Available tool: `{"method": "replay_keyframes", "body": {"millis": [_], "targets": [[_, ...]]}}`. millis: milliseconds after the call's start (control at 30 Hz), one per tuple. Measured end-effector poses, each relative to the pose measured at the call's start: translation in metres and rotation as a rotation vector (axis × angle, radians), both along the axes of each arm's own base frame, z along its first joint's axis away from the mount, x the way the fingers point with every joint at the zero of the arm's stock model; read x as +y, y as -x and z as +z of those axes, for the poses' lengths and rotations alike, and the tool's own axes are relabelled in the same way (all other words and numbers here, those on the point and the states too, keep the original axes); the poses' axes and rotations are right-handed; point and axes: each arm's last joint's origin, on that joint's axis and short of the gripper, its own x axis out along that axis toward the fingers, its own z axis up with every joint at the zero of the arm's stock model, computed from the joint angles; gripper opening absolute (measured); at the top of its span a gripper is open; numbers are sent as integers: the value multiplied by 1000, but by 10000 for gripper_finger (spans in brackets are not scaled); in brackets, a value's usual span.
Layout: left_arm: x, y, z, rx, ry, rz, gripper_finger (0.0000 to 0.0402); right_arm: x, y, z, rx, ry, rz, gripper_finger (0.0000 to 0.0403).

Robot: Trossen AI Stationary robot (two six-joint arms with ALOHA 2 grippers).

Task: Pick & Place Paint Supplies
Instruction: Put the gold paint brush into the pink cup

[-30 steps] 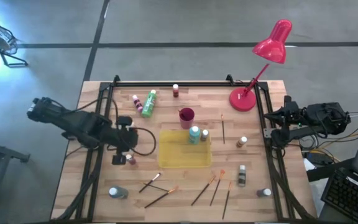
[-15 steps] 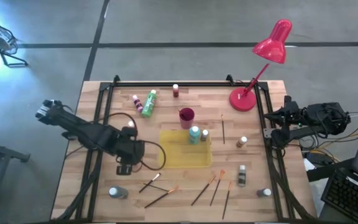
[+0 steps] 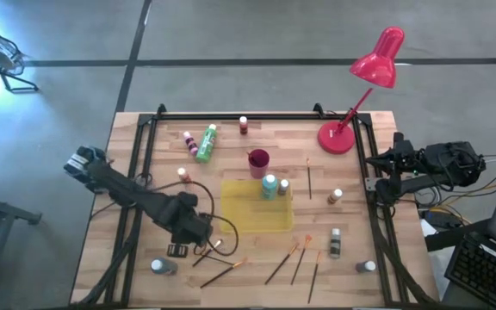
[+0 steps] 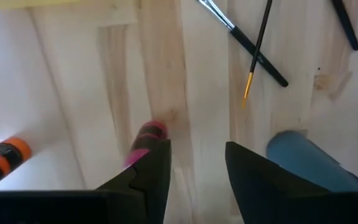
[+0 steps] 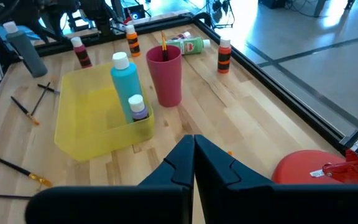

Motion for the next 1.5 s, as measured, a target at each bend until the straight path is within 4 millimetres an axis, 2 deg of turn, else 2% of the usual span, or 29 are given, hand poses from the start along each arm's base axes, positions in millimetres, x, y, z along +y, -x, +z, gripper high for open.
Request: {"method": "replay_keyframes", "body": {"millis": [200,667,933,1233,1500], "targets": [[-14,-8,-16,33,9,0,158,0,0,0,0,0,0,8],[-38,-13,-31,9,55,19,158,0,0,0,-1,0,1,8],[-41,-10,-44,2,73,26,158,0,0,0,0,0,0,8],[-40,-4,-68,29,132,23,157,0,0,0,0,0,0,8],[-39,-1,-79,29,132,20,156,0,0,0,0,0,0,8]]}}
